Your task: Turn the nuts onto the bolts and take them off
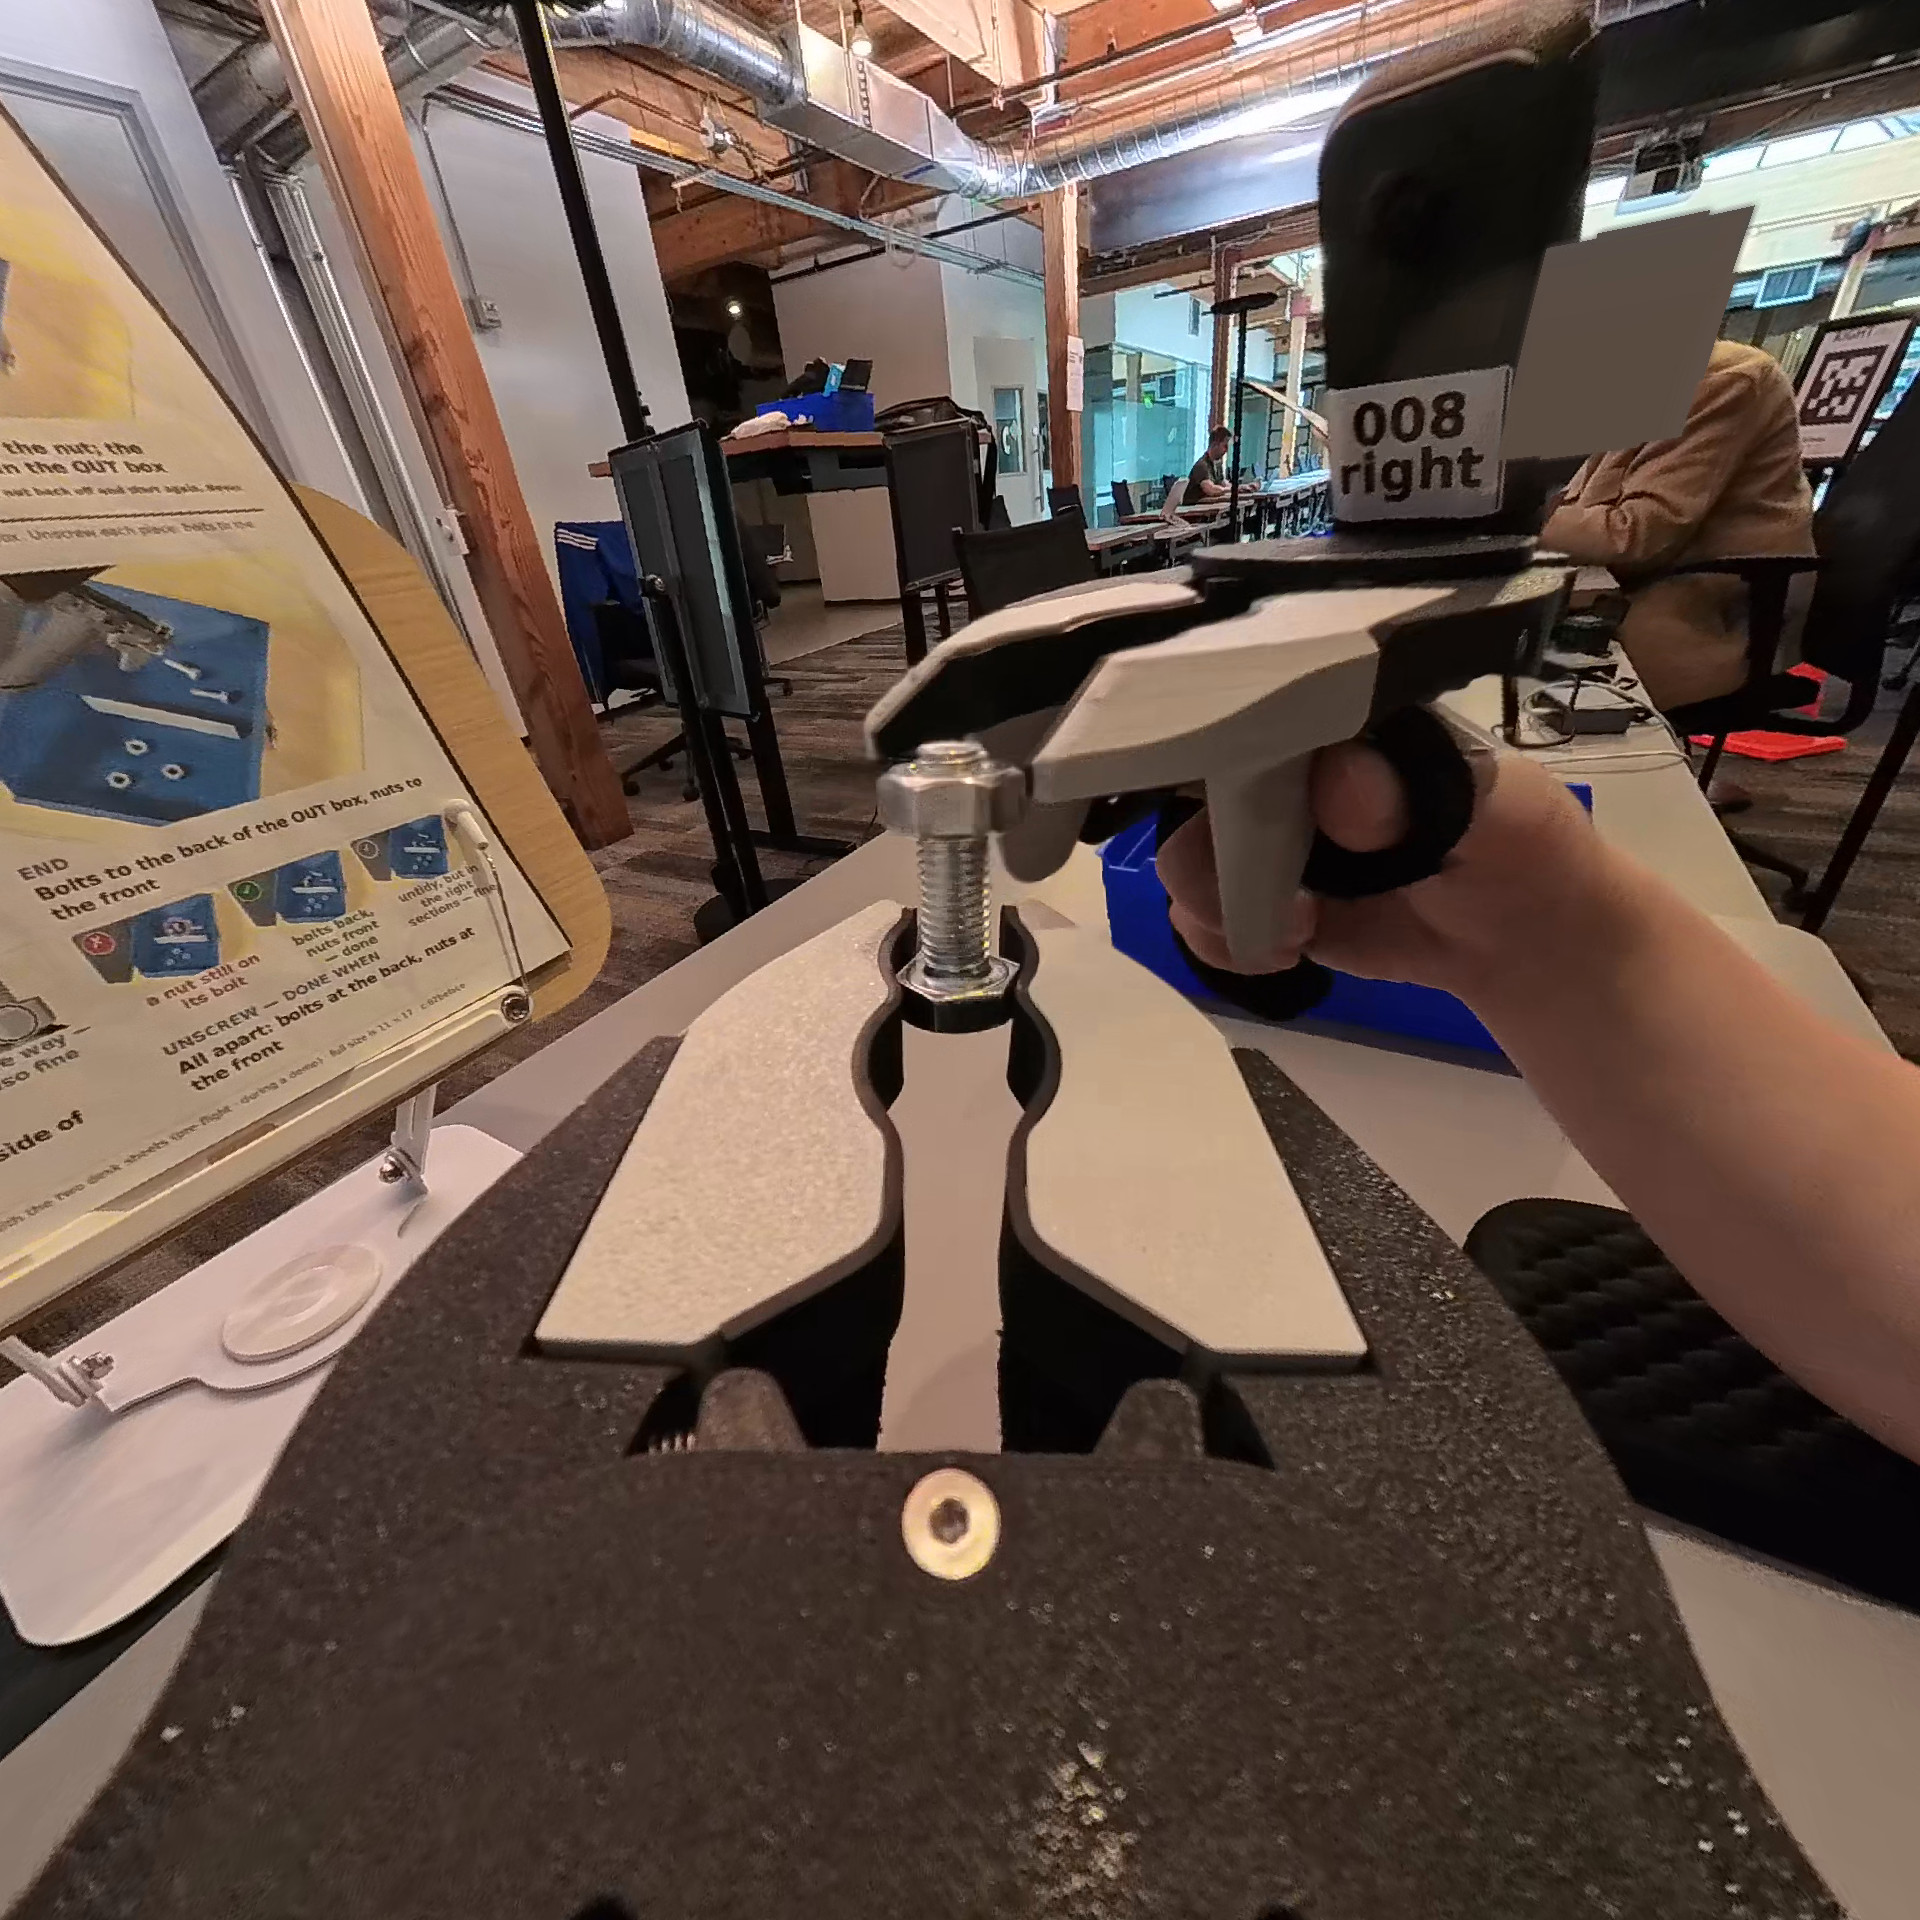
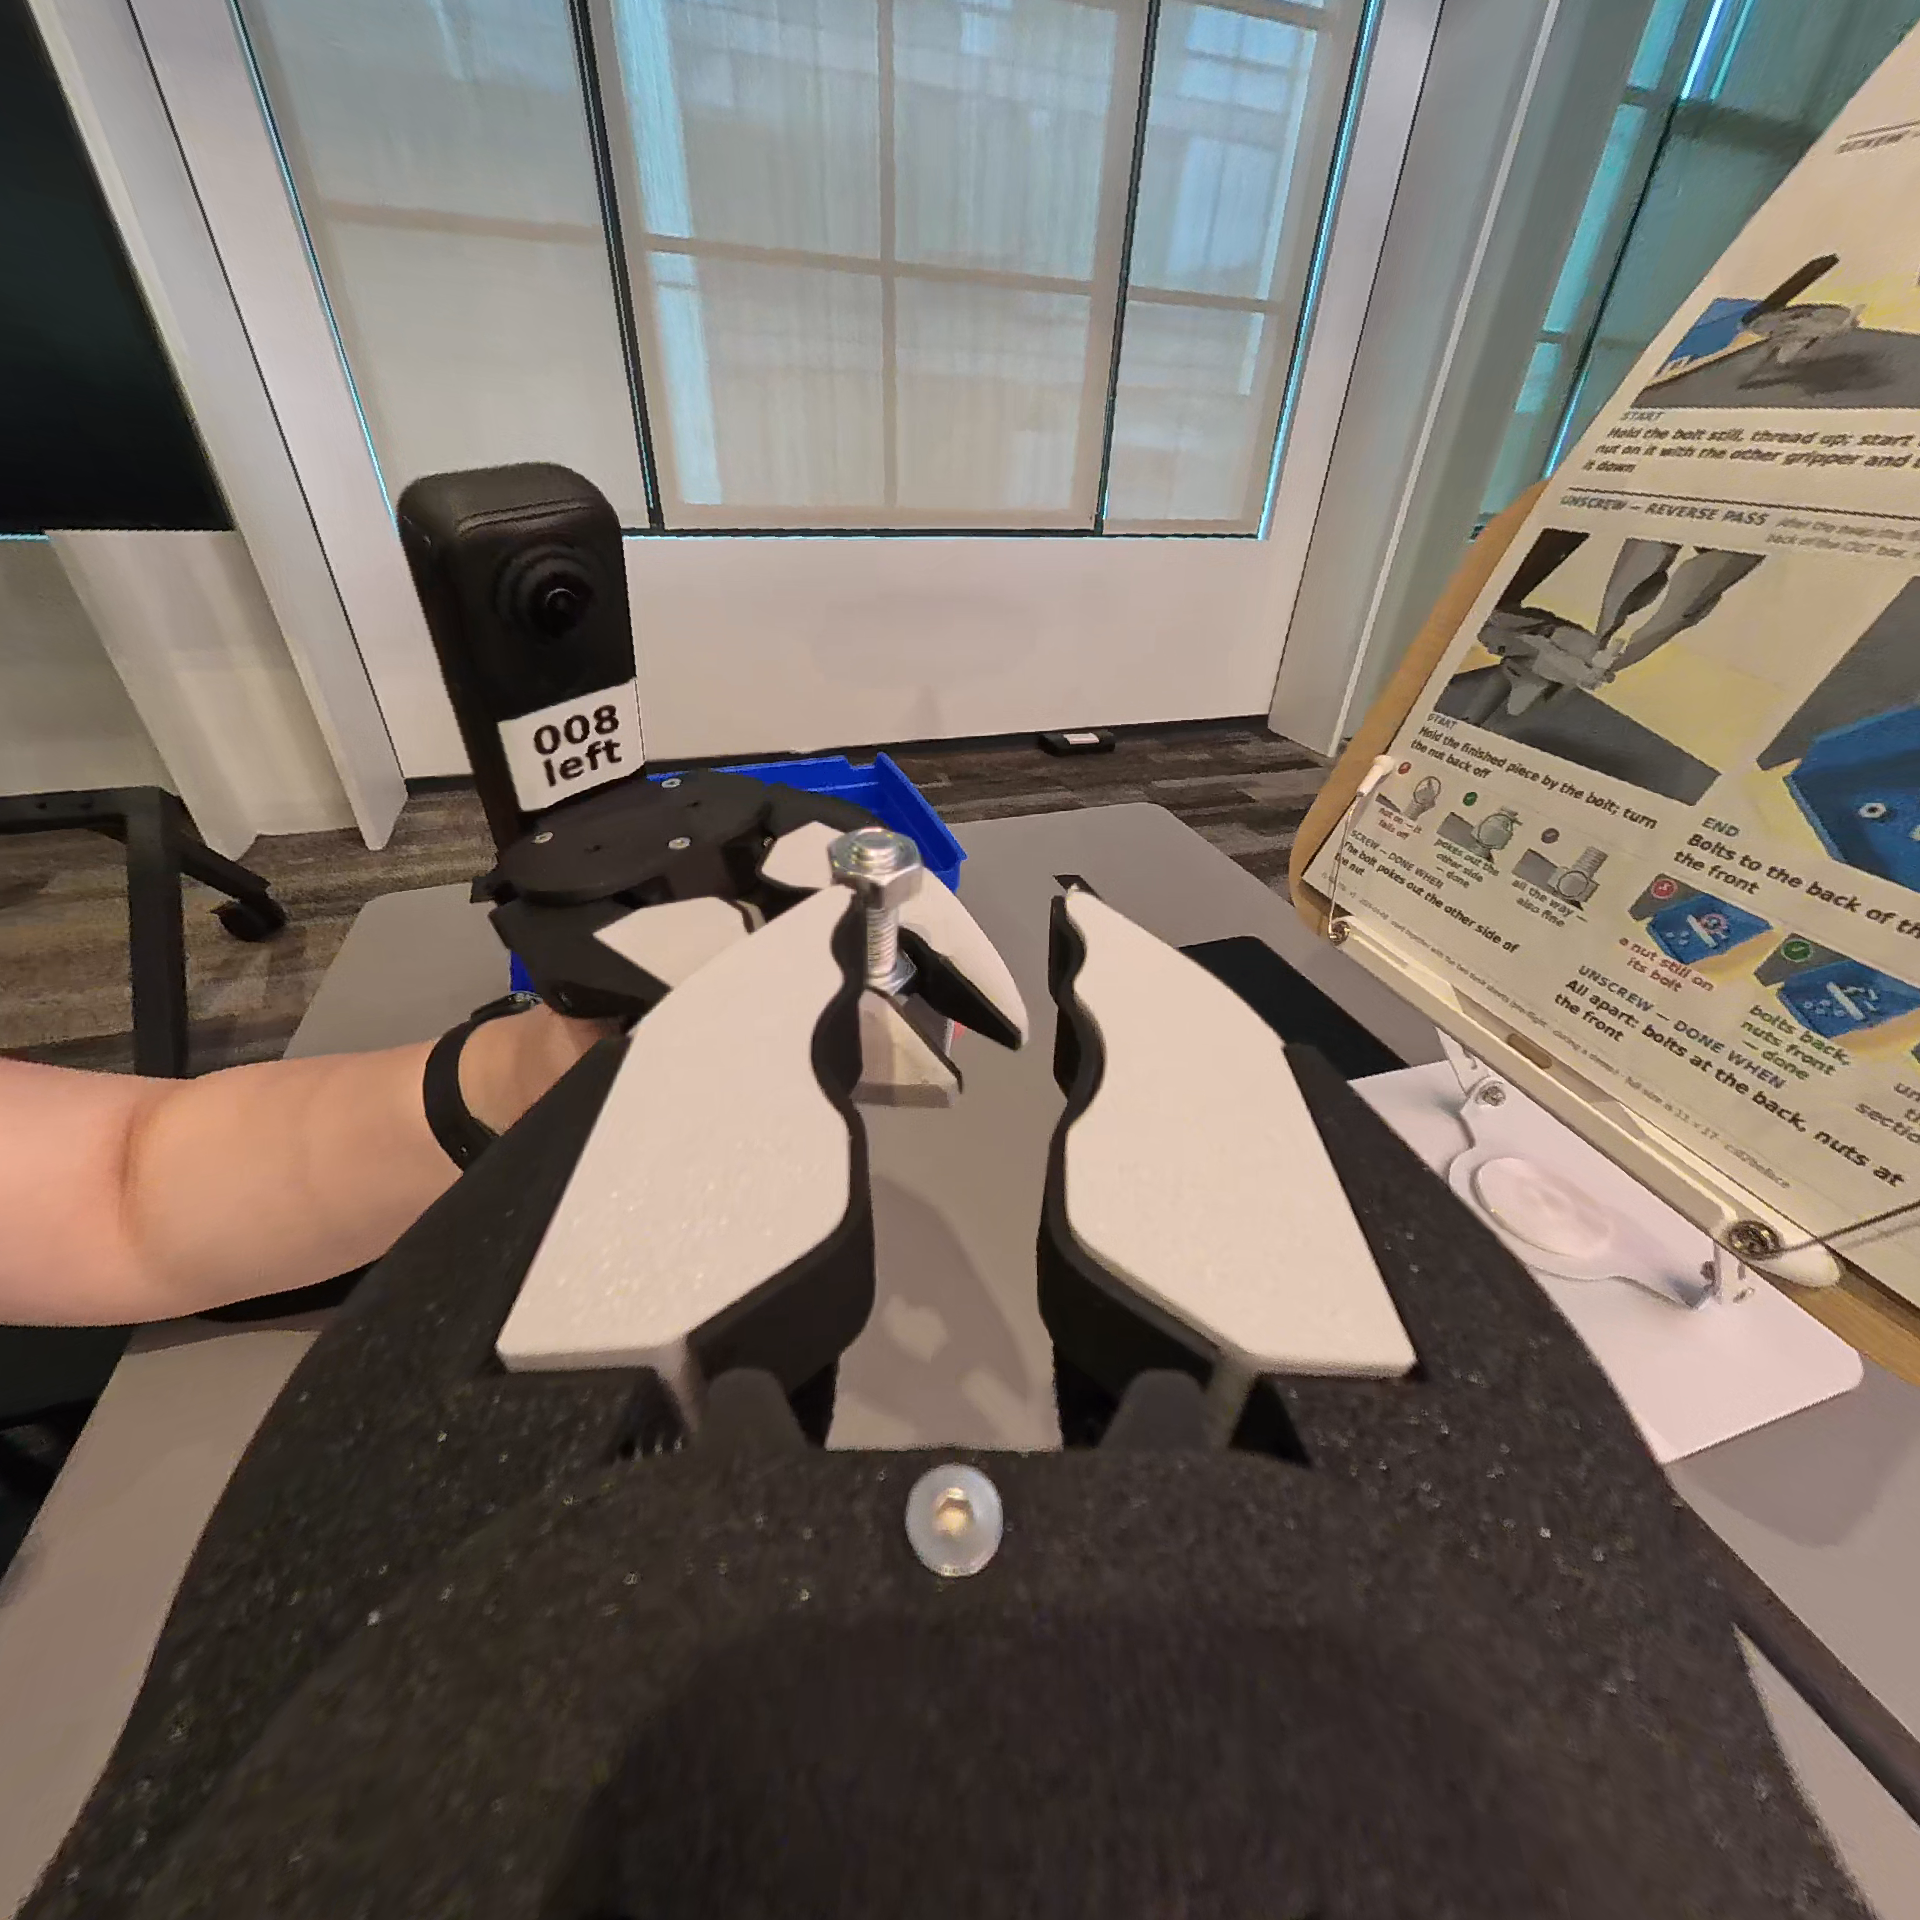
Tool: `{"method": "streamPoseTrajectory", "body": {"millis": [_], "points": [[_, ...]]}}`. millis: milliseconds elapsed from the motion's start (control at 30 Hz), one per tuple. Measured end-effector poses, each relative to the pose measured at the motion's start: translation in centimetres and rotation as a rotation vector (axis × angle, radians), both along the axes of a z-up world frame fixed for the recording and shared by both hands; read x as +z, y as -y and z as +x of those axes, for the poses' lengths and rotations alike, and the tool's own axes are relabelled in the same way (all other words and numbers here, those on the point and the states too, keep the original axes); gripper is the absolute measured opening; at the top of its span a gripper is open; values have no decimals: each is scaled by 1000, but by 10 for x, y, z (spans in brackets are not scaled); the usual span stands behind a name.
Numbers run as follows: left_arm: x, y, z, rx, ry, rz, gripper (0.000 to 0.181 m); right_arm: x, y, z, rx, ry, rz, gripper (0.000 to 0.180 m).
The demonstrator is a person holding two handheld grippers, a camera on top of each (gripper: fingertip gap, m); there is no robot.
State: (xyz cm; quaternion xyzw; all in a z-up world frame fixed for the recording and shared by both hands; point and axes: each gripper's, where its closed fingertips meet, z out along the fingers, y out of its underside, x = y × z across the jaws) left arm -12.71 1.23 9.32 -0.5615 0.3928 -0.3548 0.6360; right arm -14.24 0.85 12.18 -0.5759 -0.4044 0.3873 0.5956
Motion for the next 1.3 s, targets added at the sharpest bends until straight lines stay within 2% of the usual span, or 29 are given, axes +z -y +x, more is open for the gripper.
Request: {"method": "streamPoseTrajectory", "body": {"millis": [200, 467, 733, 867, 1133, 1300], "points": [[-4, 0, 4, -10, -11, -8, 15, 8, 12, -13, 51, -32, 34, 34], [-3, 1, 3, -9, -9, -5, 15, -11, -1, -12, 23, 34, -33, 39], [-4, 2, 5, -15, -12, -5, 15, 6, 6, -11, 48, -56, 17, 39], [-4, 3, 7, -15, -17, 0, 15, -3, 1, -16, 4, 3, 31, 39], [-3, 1, 3, -10, -2, -10, 15, -1, 0, 1, 32, -24, -15, 39], [-5, 3, 7, -17, -14, -3, 15, 6, 8, -10, 63, -59, 2, 39]]}}
